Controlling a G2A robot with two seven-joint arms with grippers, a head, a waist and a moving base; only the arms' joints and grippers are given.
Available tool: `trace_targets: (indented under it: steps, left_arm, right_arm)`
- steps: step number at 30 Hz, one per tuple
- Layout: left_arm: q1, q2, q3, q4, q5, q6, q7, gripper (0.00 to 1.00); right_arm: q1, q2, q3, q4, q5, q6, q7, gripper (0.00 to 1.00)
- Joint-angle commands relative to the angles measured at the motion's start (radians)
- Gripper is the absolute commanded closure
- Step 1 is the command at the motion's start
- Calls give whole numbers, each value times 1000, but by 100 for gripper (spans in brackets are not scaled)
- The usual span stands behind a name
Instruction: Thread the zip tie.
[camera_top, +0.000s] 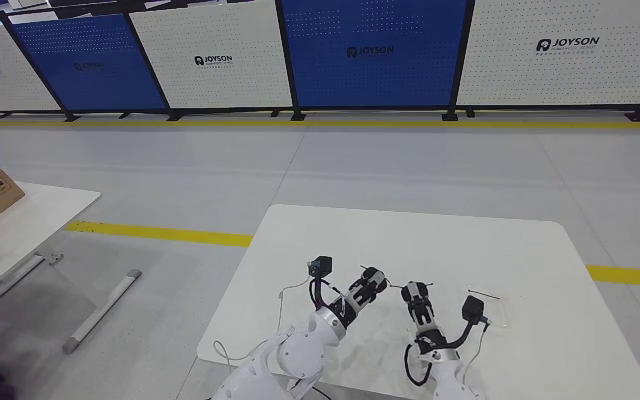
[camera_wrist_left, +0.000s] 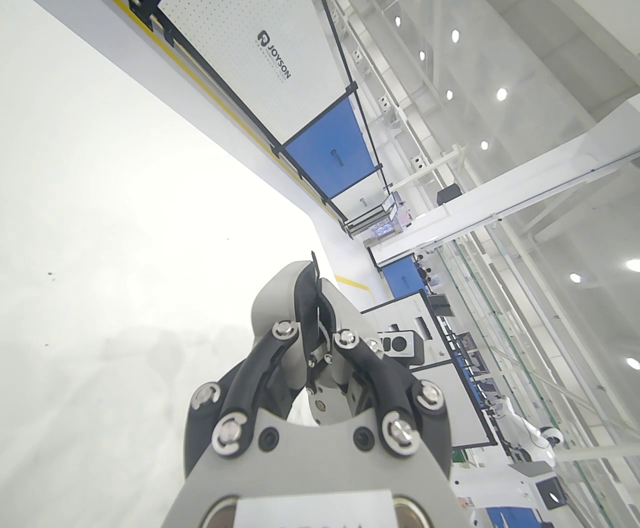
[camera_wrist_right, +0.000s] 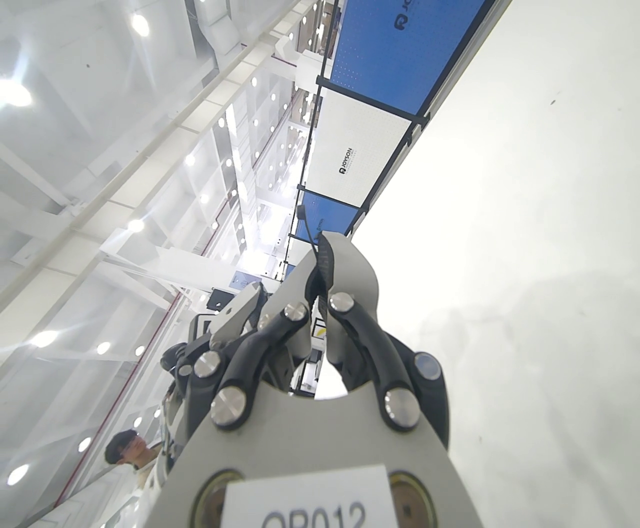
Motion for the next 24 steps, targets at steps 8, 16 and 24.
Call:
trace_targets:
  steps: [8, 16, 24]
  left_arm:
    - [5, -2, 0, -4, 1, -1, -11, 76]
    - [9, -4, 5, -3, 14, -10, -26, 77]
    - [14, -5, 17, -5, 34, -13, -52, 81]
  right_arm:
    - [-4, -1, 6, -11, -13, 4, -6, 100]
    - [-7, -3, 8, -12, -20, 7, -6, 100]
    - [-10, -5, 11, -15, -24, 8, -13, 100]
